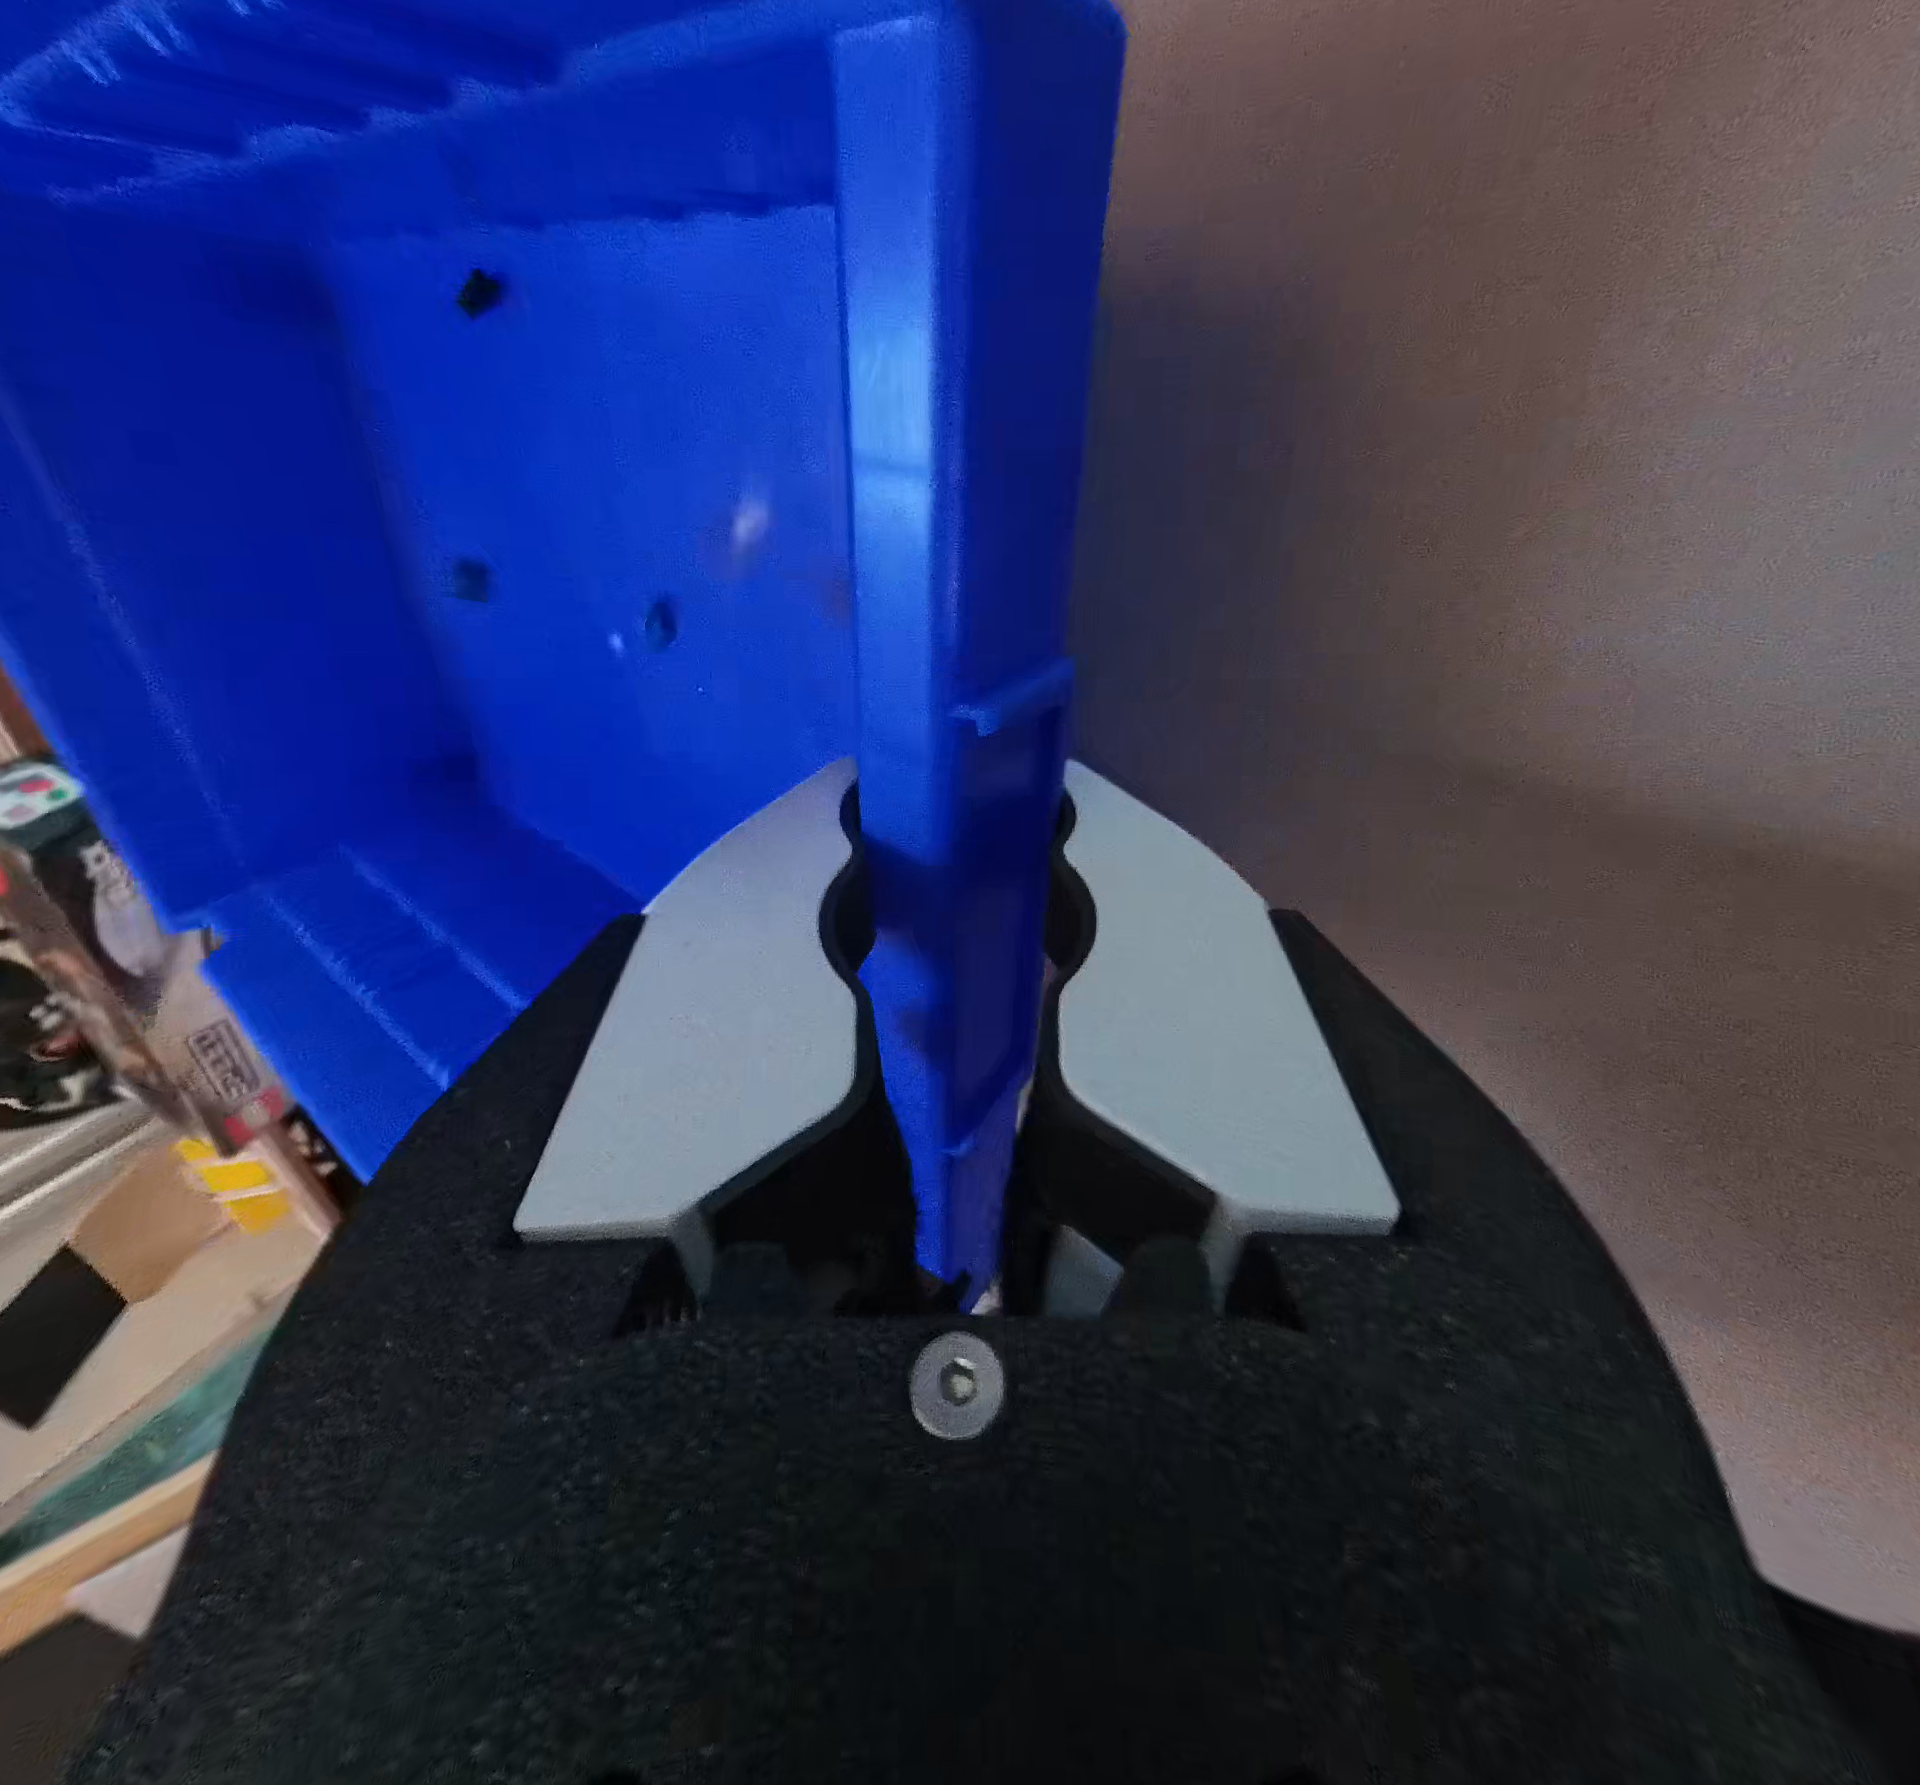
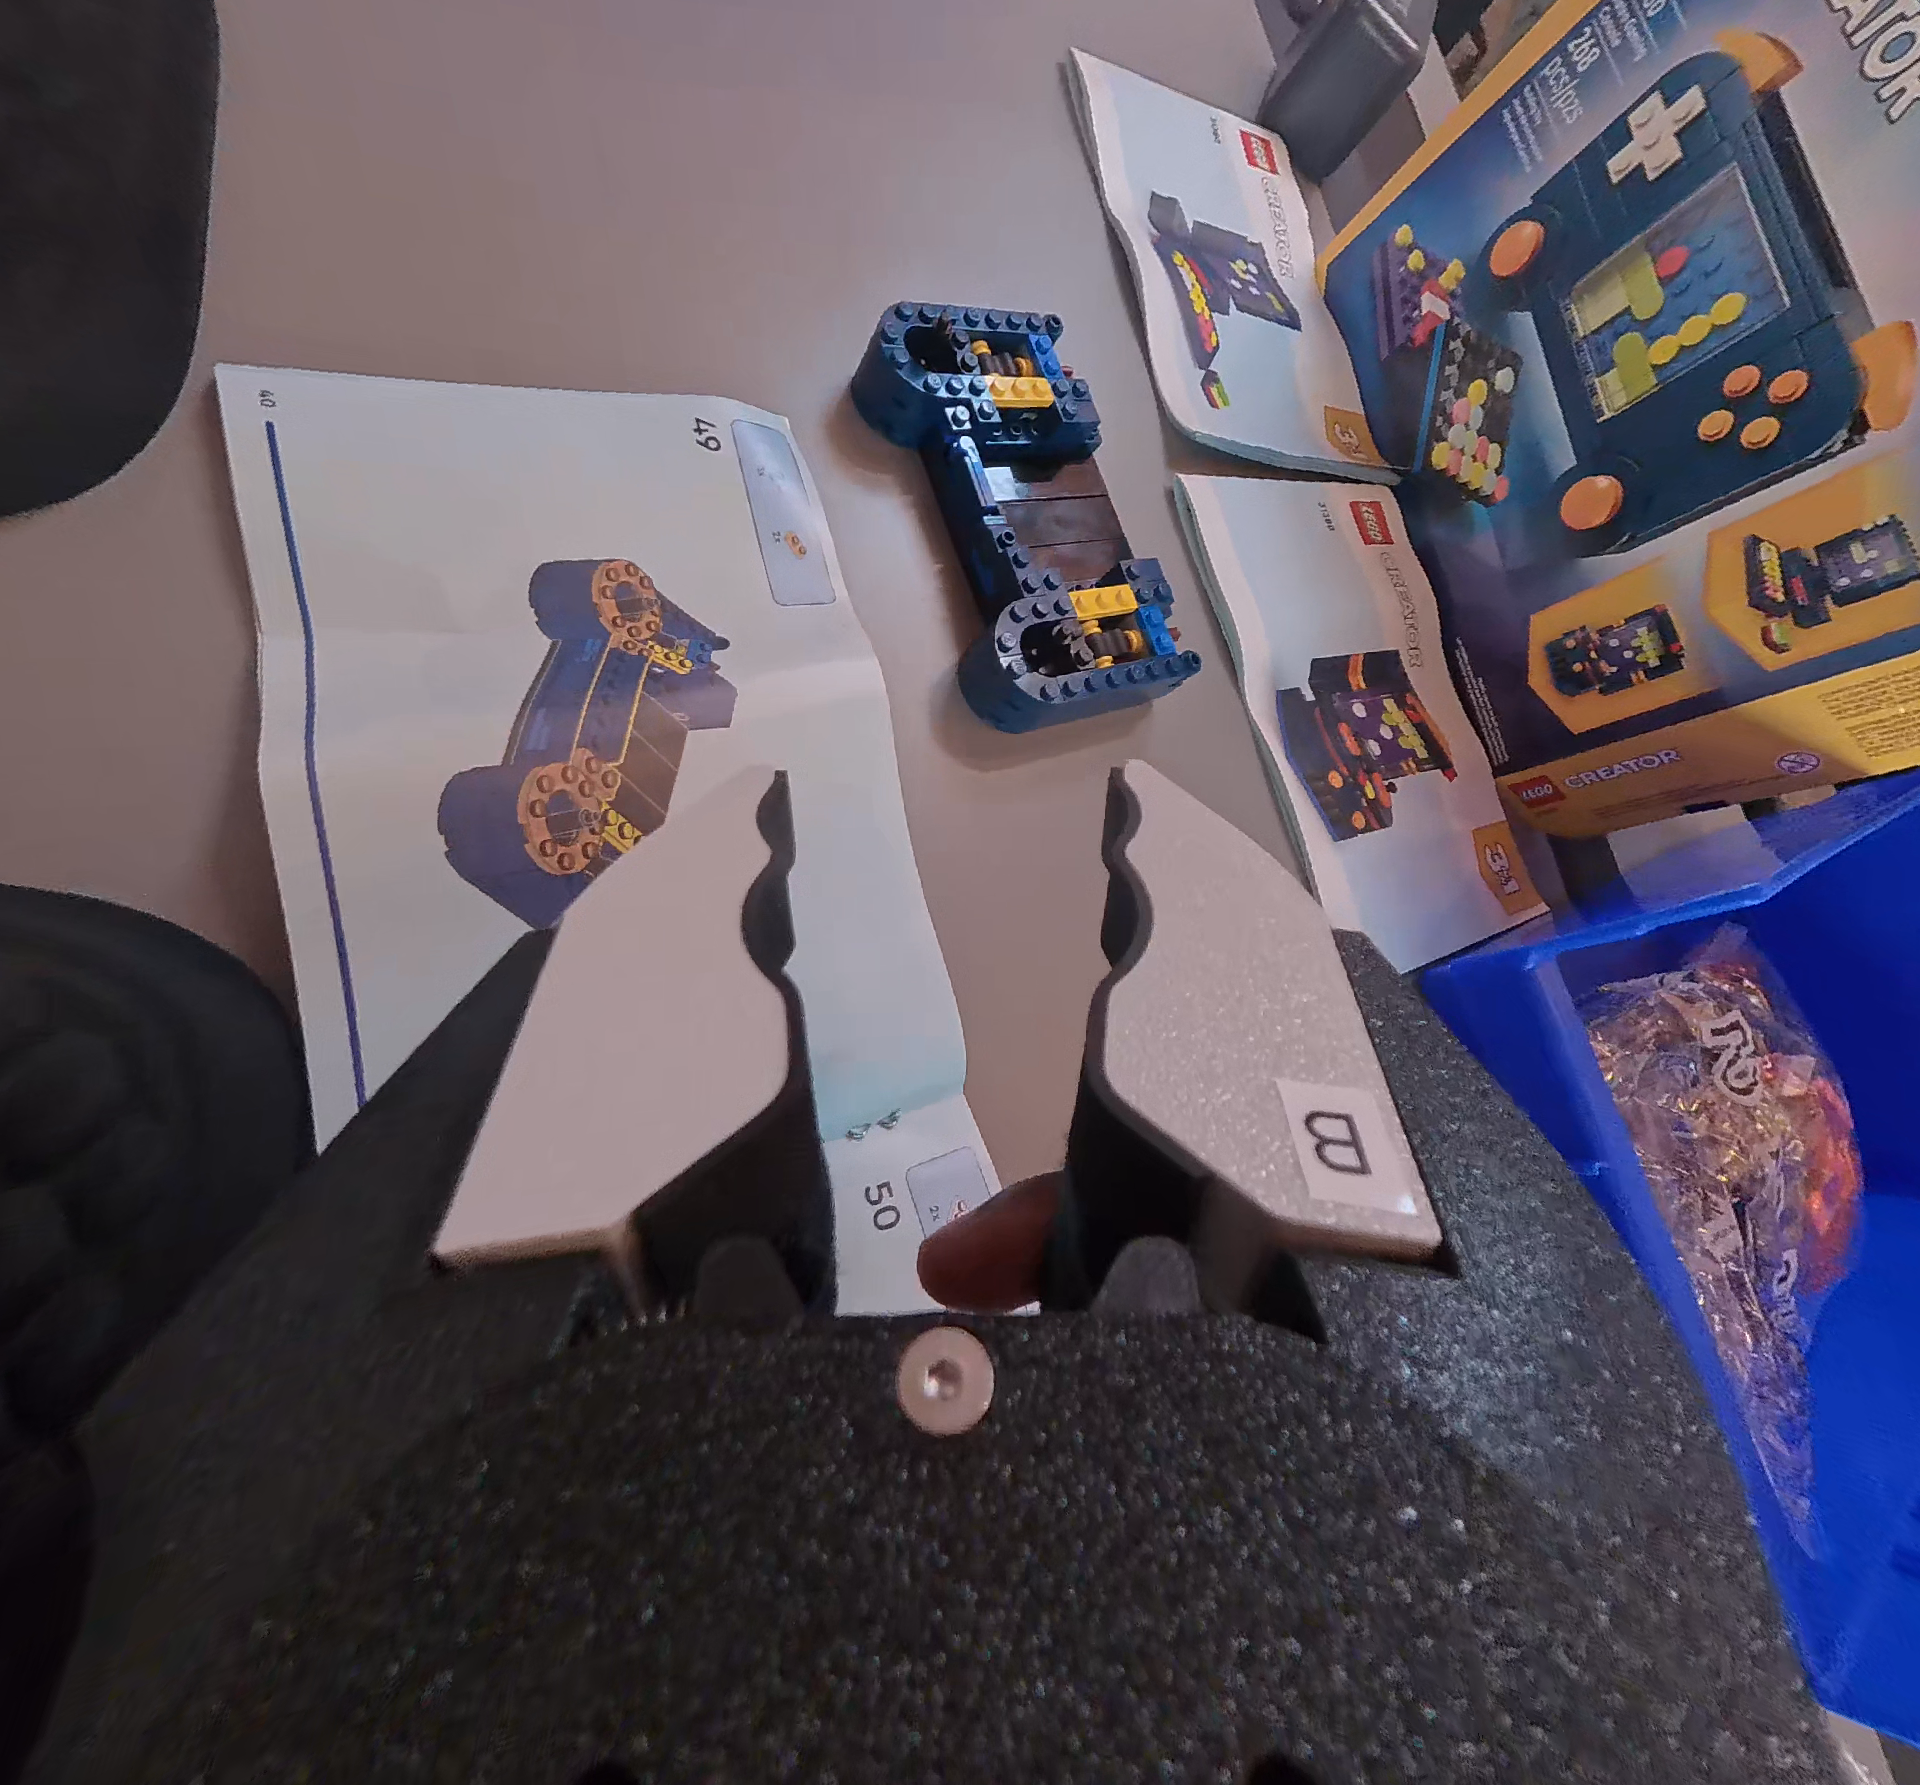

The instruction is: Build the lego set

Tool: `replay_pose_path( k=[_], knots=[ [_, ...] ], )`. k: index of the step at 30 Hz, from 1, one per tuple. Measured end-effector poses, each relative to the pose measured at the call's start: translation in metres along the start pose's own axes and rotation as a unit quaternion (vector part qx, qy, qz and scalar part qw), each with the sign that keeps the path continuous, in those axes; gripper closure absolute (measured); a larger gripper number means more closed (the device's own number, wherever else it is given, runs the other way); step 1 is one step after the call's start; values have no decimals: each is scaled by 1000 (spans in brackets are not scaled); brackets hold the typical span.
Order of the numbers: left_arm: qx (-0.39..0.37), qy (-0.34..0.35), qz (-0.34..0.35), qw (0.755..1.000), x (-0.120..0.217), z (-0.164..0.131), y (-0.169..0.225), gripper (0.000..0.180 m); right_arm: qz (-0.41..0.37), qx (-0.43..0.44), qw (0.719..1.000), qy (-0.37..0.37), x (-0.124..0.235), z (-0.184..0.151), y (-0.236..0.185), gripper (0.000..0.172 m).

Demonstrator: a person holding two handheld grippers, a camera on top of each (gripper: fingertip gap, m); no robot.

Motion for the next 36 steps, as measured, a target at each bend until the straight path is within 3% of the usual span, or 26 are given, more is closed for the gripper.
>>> replay_pose_path(
  k=[1, 4, 10, 16, 18, 19, 21, 24, 28, 30, 32, 34, 36],
  knots=[
    [-15, -12, -13, 1000, -16, -7, 12, 152, -1, -1, 1000, -1, 0, 0, 0, 114],
    [31, 16, 5, 999, -16, -4, 15, 152, 0, 3, 1000, -11, 2, -2, -2, 114],
    [20, 31, -18, 999, 3, 6, 45, 153, -2, -10, 1000, -2, 5, -5, -5, 114],
    [7, -9, -28, 1000, 28, -12, 80, 153, 9, -17, 1000, -4, 7, -10, -13, 114],
    [22, 7, -10, 1000, 31, -10, 85, 152, 15, -22, 1000, -1, 8, -11, -15, 115],
    [39, 15, 4, 999, 32, -7, 85, 150, 17, -24, 1000, -1, 9, -11, -15, 115],
    [87, 37, 42, 995, 37, -3, 78, 127, 18, -23, 1000, -3, 9, -12, -15, 115],
    [170, 131, 105, 971, 61, 22, 54, 100, 15, -21, 1000, 1, 10, -7, -15, 115],
    [297, 297, 180, 889, 116, 86, 12, 66, 15, -28, 999, 7, 10, -4, -17, 115],
    [322, 336, 236, 853, 140, 121, -7, 81, 17, -32, 999, 4, 9, -7, -18, 114],
    [343, 341, 287, 827, 146, 156, -19, 117, 19, -38, 999, 9, 7, -6, -20, 114],
    [339, 338, 269, 836, 122, 198, -18, 141, 21, -49, 998, 22, 5, -3, -22, 114],
    [344, 306, 221, 860, 73, 228, -15, 156, 20, -60, 997, 34, 6, 1, -23, 114]
  ],
)
Point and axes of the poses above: each gripper's, where its closed fingertips meet, x back along the fingers, z out of its top, y = z × x across the jaws, the point moved 1 cm from there along x, back along the fingers, and after that the axes turned 8 degrees about y, right-handed, at the moved point
